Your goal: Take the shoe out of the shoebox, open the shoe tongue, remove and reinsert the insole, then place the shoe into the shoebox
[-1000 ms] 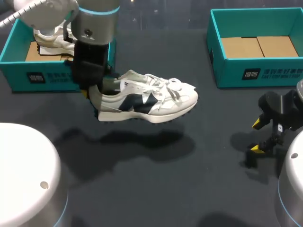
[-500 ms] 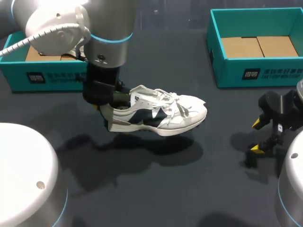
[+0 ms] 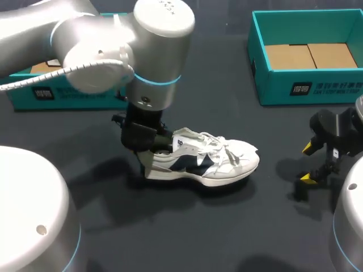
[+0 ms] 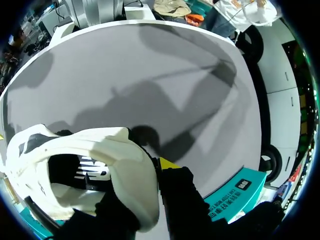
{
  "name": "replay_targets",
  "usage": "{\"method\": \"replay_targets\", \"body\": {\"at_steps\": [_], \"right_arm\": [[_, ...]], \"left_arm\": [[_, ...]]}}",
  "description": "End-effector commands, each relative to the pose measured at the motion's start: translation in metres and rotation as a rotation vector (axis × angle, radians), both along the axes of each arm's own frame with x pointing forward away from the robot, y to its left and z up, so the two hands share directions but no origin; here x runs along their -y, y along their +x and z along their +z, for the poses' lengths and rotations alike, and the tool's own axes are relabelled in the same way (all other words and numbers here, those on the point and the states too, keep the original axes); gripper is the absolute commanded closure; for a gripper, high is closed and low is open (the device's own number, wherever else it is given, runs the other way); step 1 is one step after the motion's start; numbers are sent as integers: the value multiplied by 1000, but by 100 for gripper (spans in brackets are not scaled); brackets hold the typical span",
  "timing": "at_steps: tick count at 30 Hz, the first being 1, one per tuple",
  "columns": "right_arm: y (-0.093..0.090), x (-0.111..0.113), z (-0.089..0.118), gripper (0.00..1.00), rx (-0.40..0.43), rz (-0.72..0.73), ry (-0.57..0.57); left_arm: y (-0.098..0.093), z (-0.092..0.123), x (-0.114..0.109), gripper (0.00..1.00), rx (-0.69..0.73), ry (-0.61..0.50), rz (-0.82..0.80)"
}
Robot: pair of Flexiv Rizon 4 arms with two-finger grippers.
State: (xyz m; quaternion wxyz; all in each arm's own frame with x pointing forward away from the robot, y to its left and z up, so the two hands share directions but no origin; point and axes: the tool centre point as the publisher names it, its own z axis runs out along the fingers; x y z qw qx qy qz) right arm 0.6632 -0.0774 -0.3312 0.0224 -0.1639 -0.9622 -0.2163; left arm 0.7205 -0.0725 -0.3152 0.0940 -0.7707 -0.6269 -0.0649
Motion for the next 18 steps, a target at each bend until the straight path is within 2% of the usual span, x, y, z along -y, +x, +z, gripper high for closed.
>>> {"method": "replay_targets", "body": {"at_steps": [1,9,18], "right_arm": [[-1,-1,0,0,1,-2,-3],[-1,-1,0,0,1,-2,-3],[-1,-1,0,0,1,-2,-3]], "left_arm": [[-2,-18,26,100,-2,18,-17],[-17,-40,38,100,37,25,-74],[-15,-52,48,100,56,38,-64]]}}
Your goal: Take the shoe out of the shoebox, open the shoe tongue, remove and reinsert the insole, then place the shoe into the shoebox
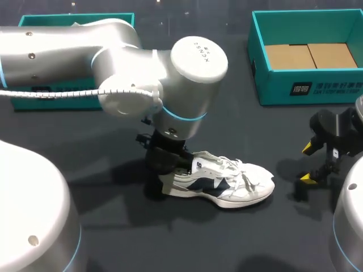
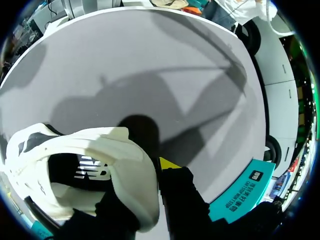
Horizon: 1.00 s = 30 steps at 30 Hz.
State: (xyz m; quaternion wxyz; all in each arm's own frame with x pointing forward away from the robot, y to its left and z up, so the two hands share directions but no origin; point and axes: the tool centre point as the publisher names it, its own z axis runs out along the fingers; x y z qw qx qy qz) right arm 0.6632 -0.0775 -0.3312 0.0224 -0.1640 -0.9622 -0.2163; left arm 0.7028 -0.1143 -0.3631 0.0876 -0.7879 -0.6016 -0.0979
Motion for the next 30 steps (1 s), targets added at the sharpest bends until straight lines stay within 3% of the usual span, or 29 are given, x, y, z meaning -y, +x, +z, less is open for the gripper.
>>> {"method": "replay_targets", "body": {"at_steps": [1,18,21,25,28,30], "right_arm": [[-1,-1,0,0,1,-1,-3],[-1,-1,0,0,1,-1,-3],[-1,-1,0,0,1,-1,-3],[-1,-1,0,0,1,-1,-3],[-1,-1,0,0,1,-1,-3],[-1,-1,0,0,1,-1,-3]], "left_arm": [[3,-4,7,100,5,5,4],[6,-15,15,100,-8,41,3],[7,-16,16,66,-8,43,6],[7,-13,15,49,-13,42,9],[5,-7,12,9,-23,29,11],[4,1,9,0,-46,6,6]]}}
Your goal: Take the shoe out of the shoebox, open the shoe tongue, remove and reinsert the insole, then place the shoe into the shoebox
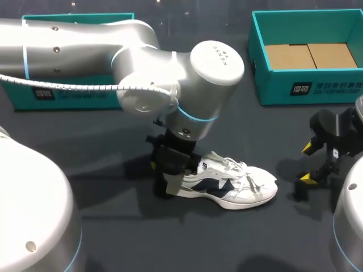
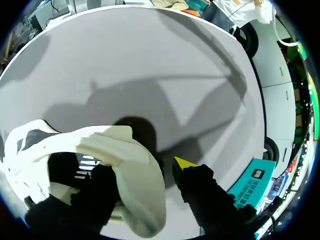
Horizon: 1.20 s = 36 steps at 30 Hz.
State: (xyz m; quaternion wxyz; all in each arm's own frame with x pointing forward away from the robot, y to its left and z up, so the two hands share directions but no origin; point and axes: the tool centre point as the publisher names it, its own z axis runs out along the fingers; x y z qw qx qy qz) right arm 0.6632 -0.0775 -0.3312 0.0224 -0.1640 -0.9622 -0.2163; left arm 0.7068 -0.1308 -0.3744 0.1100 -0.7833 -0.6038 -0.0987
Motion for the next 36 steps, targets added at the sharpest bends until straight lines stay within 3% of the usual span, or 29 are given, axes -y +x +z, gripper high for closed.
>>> {"method": "replay_targets", "body": {"at_steps": [1,7,12,25,32,34,36], "right_arm": [[-1,-1,0,0,1,-1,-3],[-1,-1,0,0,1,-1,-3],[-1,-1,0,0,1,-1,-3],[-1,-1,0,0,1,-1,-3],[-1,-1,0,0,1,-1,-3],[-1,-1,0,0,1,-1,-3],[-1,-1,0,0,1,-1,-3]], "left_arm": [[-1,18,-10,0,-31,-49,-5],[-10,69,-35,0,-88,-208,41],[-15,108,-58,0,-217,-351,260],[-15,108,-58,0,-217,-351,260],[-8,108,-98,0,-532,-408,789],[-6,105,-103,0,-448,-491,951],[-6,105,-103,0,-448,-491,951]]}}
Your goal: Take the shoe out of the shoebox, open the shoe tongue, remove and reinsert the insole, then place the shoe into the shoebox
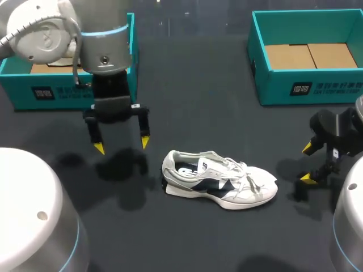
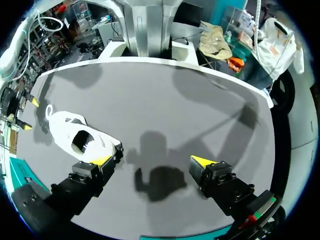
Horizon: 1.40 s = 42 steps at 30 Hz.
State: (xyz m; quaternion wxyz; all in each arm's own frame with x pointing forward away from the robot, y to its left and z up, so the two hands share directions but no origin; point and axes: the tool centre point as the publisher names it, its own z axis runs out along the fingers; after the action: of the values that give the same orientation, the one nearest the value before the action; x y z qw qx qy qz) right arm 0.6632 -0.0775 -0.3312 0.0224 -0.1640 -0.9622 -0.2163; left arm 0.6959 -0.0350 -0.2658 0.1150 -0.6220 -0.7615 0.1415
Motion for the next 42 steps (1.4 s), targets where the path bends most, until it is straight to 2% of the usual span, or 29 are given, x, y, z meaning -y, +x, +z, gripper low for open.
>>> {"method": "replay_targets", "body": {"at_steps": [1,10,15,19,30,36,42], "right_arm": [[-1,-1,0,0,1,-1,-3],[-1,-1,0,0,1,-1,-3],[-1,-1,0,0,1,-1,-3],[-1,-1,0,0,1,-1,-3],[-1,-1,0,0,1,-1,-3],[-1,-1,0,0,1,-1,-3],[-1,-1,0,0,1,-1,-3]], "left_arm": [[5,-4,-7,0,-147,-171,454],[5,-4,-7,0,-147,-171,454],[5,-16,-12,0,-372,-322,749],[4,-24,-21,0,-500,-462,1009],[4,-24,-21,0,-500,-462,1009],[-2,-53,-16,0,-543,-597,1068],[-2,-66,-18,0,-626,-680,1118]]}}
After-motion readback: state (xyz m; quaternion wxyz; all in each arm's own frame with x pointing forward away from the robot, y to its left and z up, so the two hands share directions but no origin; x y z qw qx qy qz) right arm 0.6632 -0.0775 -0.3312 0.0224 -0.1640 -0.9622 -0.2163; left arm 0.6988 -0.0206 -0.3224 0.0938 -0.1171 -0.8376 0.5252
